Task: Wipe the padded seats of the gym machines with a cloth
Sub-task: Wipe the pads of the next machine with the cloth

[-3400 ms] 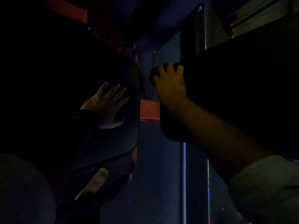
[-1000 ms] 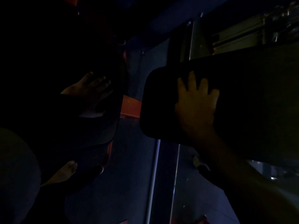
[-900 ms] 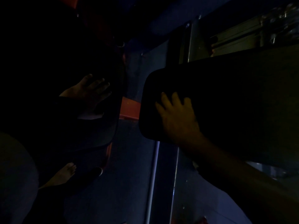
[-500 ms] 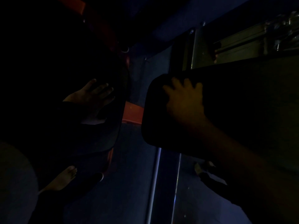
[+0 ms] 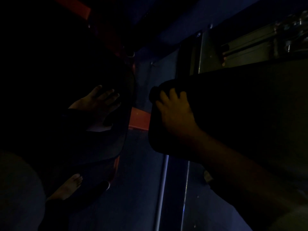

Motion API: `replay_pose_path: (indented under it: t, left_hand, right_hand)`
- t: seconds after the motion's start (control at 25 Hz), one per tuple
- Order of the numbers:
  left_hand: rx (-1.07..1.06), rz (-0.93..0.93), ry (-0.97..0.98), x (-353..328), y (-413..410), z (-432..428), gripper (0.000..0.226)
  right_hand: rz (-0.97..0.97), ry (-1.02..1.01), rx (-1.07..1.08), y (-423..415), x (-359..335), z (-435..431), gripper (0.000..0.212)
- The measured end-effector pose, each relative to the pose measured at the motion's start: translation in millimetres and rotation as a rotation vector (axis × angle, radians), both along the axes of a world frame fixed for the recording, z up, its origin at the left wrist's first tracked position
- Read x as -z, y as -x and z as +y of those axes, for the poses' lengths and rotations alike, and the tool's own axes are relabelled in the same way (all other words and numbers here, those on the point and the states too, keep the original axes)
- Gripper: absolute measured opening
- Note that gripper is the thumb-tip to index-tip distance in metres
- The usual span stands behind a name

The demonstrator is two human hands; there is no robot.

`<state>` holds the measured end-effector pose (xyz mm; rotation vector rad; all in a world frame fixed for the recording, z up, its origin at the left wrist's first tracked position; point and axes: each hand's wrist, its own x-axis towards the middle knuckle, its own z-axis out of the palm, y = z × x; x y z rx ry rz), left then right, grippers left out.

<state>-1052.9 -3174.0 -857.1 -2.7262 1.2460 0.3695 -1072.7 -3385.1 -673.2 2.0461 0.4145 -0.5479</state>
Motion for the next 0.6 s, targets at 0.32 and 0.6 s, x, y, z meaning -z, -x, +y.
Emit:
replay_pose_path:
  t: [0.32,0.6]
  left_hand:
    - [-0.014,0.005,0.083,5,1,1,0.092]
    - [-0.013,0.012,0.091,4,0,2,0.091]
  right_hand:
    - [0.029,-0.104,-0.015,-9,16,-8,0.051]
    - [0.139,-0.062,-0.120,-29,17,-9,0.050]
